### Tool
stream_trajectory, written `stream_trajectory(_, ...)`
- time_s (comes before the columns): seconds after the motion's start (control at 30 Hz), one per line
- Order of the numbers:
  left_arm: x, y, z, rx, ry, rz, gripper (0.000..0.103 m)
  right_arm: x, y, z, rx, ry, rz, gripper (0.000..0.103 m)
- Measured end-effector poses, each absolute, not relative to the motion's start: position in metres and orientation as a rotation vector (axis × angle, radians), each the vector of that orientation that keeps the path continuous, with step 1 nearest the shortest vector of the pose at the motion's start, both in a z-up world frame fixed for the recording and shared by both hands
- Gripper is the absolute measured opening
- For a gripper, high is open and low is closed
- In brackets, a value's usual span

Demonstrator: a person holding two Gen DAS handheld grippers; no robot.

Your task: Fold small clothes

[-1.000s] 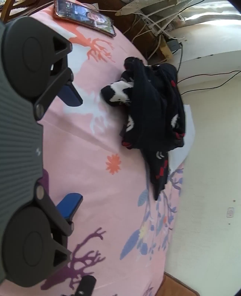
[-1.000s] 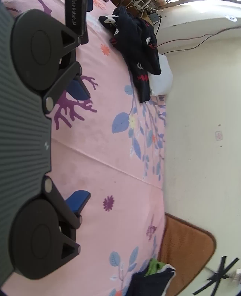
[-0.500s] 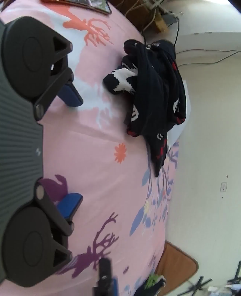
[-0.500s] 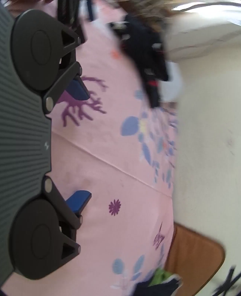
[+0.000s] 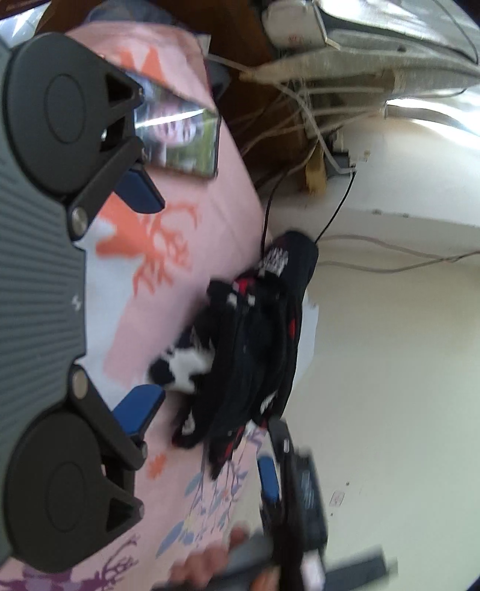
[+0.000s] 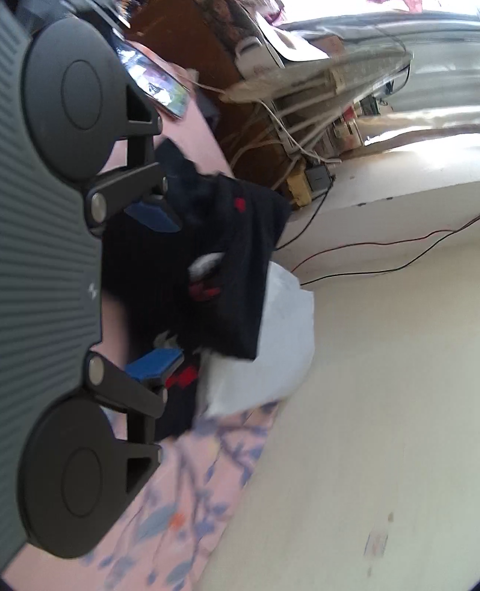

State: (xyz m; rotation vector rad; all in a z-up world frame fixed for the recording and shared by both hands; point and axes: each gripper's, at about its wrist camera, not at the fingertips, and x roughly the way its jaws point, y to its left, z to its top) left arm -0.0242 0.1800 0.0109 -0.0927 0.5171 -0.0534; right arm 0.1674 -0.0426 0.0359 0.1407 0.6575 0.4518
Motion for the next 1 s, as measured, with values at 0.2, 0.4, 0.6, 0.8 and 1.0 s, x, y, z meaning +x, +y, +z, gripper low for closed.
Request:
stream_trajectory(0.2,-0.029,0.195,0.016,-0.072,0.517,-0.030,0.071,0.206,-0.044,0.038,0.338,0.681,0.438,0.010)
stream_trajectory(0.4,-0.018,0.199,0.032,-0.099,0.478,-0.075,0.055,0.126,-0.134,0.143,0.334,0.388,0.416,0.009)
stream_trajectory(0.6,0.002,0.160,0.043,-0.084,0.442,-0.237,0.061,-0.006,-0.241,0.212,0.230,0.197,0.134,0.010)
stream_trajectory(0.8,0.031,0.104,0.036,-0.064,0.504,-0.475,0.068,-0.106,-0.295,0.172,0.003,0.385,-0.313,0.063)
stream_trajectory(1.0,0.057,0.046,0.019,-0.032,0.659,-0.660,0.073,-0.127,-0.295,0.138,0.047,0.468,-0.320,0.063)
